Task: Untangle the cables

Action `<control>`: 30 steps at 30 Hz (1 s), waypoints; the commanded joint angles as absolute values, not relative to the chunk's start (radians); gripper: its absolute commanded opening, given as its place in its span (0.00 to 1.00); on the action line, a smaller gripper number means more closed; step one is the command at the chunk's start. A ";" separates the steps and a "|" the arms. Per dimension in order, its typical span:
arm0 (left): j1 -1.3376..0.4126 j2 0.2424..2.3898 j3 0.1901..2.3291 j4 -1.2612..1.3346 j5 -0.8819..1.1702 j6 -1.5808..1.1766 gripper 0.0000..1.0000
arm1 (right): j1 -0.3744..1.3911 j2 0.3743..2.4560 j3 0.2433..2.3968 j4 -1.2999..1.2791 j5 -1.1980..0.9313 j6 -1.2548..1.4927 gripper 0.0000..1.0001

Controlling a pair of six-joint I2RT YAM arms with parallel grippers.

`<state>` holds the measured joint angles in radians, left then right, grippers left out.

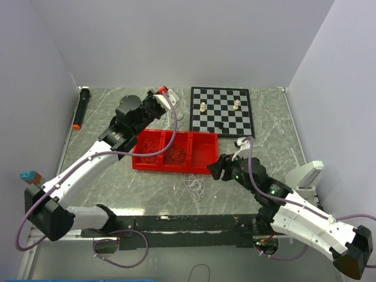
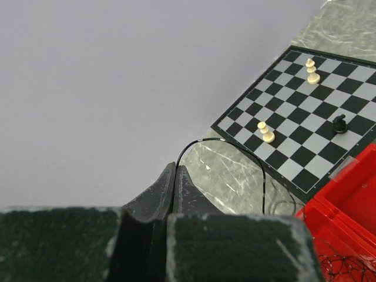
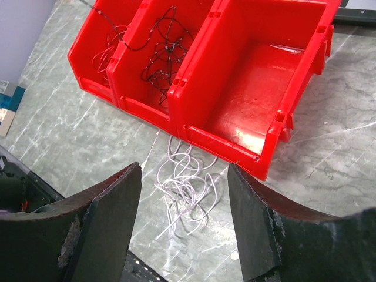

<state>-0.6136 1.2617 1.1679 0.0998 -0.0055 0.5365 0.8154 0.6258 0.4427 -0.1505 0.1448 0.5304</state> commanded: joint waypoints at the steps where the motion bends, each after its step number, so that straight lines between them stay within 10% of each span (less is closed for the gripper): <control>1: -0.607 1.240 1.122 0.175 0.027 0.564 0.01 | 0.815 0.621 0.445 -0.129 0.149 0.532 0.67; 30: -0.624 0.847 0.709 0.397 0.158 0.621 0.01 | 0.816 0.692 0.454 -0.147 0.123 0.525 0.67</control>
<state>-0.6163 0.8783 0.7055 0.3344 0.1280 0.6346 0.8154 0.6750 0.4427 -0.1562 0.1371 0.5266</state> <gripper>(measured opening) 0.014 0.671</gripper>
